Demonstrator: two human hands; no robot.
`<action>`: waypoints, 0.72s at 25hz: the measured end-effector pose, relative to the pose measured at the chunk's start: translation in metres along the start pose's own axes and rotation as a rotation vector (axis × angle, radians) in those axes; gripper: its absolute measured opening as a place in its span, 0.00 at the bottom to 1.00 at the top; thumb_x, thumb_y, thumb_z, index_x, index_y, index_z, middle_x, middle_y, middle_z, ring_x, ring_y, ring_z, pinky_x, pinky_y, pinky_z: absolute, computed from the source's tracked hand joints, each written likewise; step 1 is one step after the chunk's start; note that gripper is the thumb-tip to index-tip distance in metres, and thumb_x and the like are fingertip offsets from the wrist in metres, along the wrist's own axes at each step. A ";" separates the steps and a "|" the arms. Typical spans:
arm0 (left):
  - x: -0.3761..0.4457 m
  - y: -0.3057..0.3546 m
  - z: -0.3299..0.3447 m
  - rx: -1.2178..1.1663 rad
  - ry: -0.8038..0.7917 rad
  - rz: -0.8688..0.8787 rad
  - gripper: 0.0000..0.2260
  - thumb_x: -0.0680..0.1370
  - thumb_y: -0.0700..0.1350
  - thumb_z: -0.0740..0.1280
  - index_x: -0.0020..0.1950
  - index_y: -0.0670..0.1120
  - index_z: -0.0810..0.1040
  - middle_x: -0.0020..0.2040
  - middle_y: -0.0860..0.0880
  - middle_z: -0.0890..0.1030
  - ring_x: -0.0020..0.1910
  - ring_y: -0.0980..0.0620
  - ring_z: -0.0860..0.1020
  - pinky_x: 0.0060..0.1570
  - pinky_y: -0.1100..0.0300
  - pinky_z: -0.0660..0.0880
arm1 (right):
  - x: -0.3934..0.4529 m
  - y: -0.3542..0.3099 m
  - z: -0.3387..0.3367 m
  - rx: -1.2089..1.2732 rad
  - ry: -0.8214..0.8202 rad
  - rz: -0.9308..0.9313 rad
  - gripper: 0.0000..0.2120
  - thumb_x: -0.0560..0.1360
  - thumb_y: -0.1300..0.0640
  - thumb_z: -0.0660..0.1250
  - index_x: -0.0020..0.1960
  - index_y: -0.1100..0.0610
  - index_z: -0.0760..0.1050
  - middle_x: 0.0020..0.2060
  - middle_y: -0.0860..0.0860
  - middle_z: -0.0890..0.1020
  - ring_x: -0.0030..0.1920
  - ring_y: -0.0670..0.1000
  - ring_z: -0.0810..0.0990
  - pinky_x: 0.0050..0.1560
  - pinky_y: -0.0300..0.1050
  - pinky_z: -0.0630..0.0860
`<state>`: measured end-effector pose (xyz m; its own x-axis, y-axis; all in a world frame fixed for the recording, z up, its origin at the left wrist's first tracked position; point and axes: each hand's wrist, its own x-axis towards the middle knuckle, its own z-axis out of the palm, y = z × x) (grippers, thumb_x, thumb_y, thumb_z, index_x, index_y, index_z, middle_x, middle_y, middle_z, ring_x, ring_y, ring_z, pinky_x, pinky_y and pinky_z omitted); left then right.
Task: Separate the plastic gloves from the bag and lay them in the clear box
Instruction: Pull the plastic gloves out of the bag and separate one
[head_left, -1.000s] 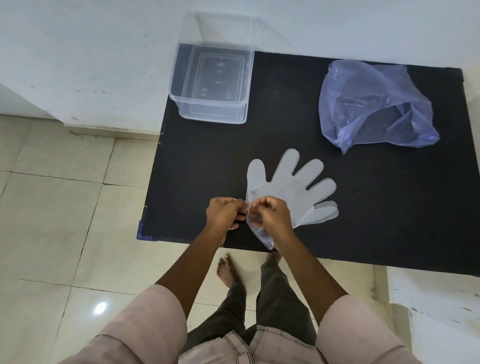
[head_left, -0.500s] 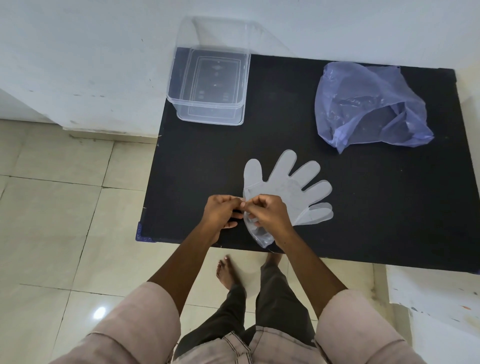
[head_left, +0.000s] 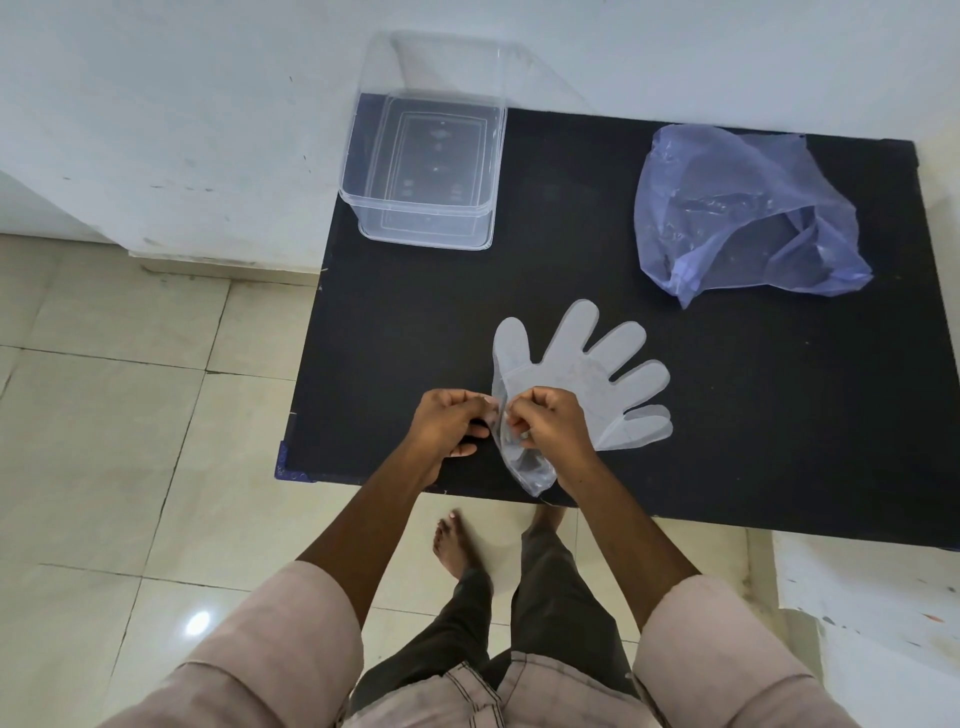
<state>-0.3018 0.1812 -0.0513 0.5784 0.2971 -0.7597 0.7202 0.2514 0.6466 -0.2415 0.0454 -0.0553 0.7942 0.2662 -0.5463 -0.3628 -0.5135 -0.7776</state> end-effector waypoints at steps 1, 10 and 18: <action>0.001 -0.001 -0.002 0.005 0.019 -0.006 0.06 0.76 0.45 0.69 0.43 0.48 0.85 0.38 0.51 0.85 0.35 0.56 0.81 0.36 0.59 0.78 | 0.001 -0.001 -0.002 -0.001 0.006 0.011 0.09 0.75 0.63 0.65 0.42 0.68 0.79 0.36 0.60 0.81 0.39 0.54 0.80 0.48 0.52 0.81; 0.013 -0.012 -0.022 0.454 0.354 0.096 0.08 0.76 0.47 0.66 0.43 0.48 0.84 0.42 0.48 0.84 0.41 0.46 0.81 0.42 0.52 0.80 | 0.011 -0.020 -0.054 -0.060 0.068 0.015 0.09 0.71 0.63 0.65 0.33 0.64 0.78 0.28 0.54 0.79 0.30 0.47 0.76 0.34 0.39 0.74; -0.008 -0.002 -0.004 1.089 0.358 0.774 0.13 0.75 0.45 0.67 0.60 0.48 0.76 0.59 0.46 0.77 0.56 0.46 0.75 0.57 0.50 0.72 | 0.019 -0.036 -0.078 -0.238 0.048 -0.041 0.09 0.66 0.61 0.66 0.34 0.69 0.76 0.24 0.50 0.79 0.25 0.43 0.76 0.31 0.40 0.73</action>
<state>-0.3094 0.1818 -0.0460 0.9547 0.2893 -0.0692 0.2930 -0.8746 0.3864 -0.1757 0.0055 -0.0133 0.8301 0.2543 -0.4962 -0.2095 -0.6824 -0.7003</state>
